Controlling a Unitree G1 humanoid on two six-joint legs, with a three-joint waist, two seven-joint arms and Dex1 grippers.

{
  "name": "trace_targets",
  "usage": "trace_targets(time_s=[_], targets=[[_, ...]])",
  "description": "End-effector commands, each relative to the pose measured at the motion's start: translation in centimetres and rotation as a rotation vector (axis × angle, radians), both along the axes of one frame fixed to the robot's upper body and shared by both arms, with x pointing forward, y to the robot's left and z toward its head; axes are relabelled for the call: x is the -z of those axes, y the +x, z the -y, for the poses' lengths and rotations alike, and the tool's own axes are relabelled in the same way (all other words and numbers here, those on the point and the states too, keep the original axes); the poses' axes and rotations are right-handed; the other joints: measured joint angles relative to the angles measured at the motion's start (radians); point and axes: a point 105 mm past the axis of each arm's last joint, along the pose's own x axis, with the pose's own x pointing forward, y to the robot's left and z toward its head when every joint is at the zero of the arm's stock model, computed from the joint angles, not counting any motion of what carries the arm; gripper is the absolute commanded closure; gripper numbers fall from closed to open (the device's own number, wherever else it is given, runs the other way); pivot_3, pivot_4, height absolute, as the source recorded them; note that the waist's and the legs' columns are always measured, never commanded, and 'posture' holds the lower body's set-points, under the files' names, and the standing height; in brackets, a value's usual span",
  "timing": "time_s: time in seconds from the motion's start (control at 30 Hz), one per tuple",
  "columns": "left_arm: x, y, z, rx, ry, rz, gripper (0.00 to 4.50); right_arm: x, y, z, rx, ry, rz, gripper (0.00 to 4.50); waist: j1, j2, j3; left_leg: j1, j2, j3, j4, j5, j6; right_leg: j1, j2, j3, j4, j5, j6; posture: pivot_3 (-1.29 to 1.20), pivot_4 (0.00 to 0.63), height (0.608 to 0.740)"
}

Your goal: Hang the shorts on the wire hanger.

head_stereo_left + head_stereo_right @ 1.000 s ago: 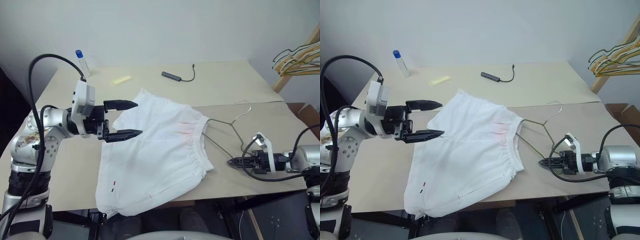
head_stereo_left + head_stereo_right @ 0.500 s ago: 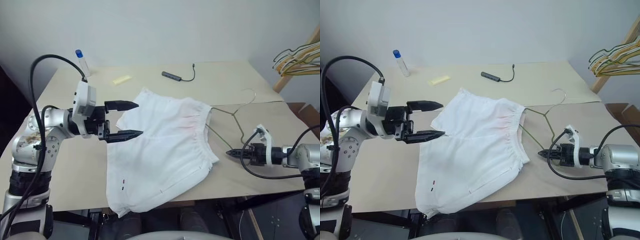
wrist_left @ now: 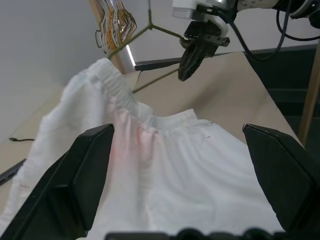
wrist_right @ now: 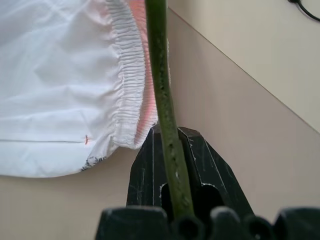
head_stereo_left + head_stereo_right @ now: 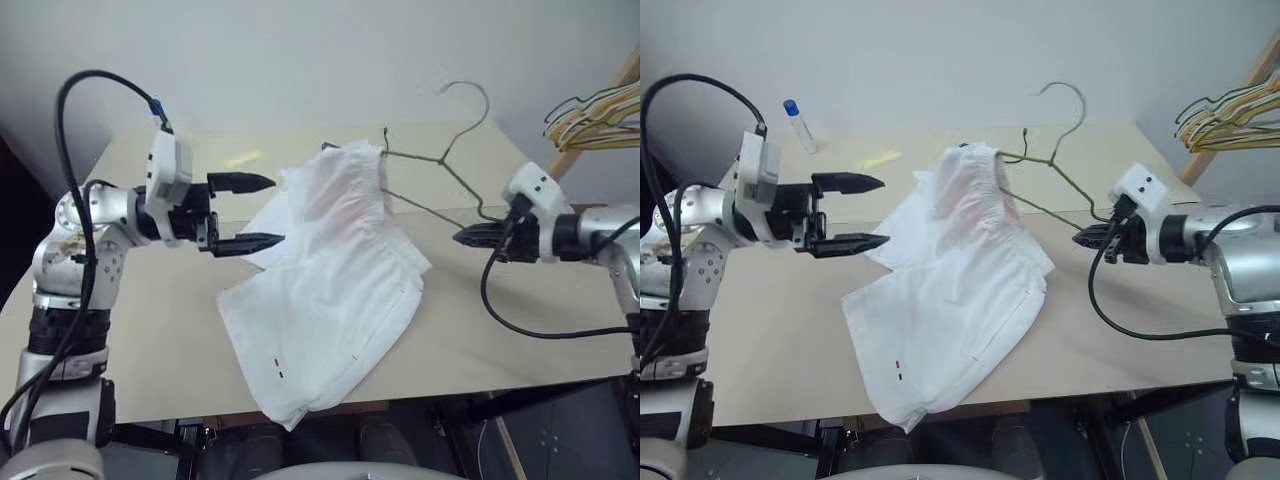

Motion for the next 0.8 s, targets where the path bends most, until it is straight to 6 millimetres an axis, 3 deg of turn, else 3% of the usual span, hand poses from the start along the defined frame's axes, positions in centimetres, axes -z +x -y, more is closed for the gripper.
trace_targets(time_s=[0.03,0.17,0.3,0.6,0.8], targets=[[-2.2,0.5,-0.4,0.008,0.025,0.108,0.04,-2.9,-0.5,-2.6,-0.149,-0.038,0.073,4.5,-0.01,0.0,0.0,0.0,0.0,-0.001,0.0,0.0,0.0,0.0,0.0,0.0,0.0,0.0,0.0,-0.17,0.0,0.74],[-2.7,1.1,-0.5,0.038,0.071,0.14,0.04,-3.2,-1.0,-4.5,-0.236,-0.044,0.029,4.5,-0.032,0.0,0.0,-0.002,0.0,-0.005,0.0,0.0,0.0,-0.002,-0.001,0.0,0.0,0.0,0.0,-0.17,0.0,0.74],[-1.8,1.8,0.0,0.083,0.179,0.144,0.04,-3.5,-1.6,-5.7,-0.294,-0.046,-0.022,4.5,-0.041,0.0,0.0,-0.002,-0.001,-0.007,0.0,0.0,0.0,-0.002,-0.002,0.0,0.0,0.0,0.0,-0.17,0.0,0.74],[0.6,3.4,2.0,0.19,0.435,0.148,0.04,-3.7,-2.0,-6.7,-0.317,-0.086,-0.097,4.5,-0.062,0.0,0.0,-0.005,-0.001,-0.008,0.001,0.0,0.0,-0.005,-0.002,0.0,0.001,0.0,0.0,-0.18,0.0,0.74],[1.7,4.4,3.2,0.198,0.563,0.178,0.04,-3.4,-1.9,-6.8,-0.308,-0.11,-0.113,4.5,-0.068,0.0,0.0,-0.017,-0.002,-0.008,0.007,0.0,0.0,-0.019,-0.002,0.001,0.01,0.0,0.0,-0.19,0.0,0.74]])
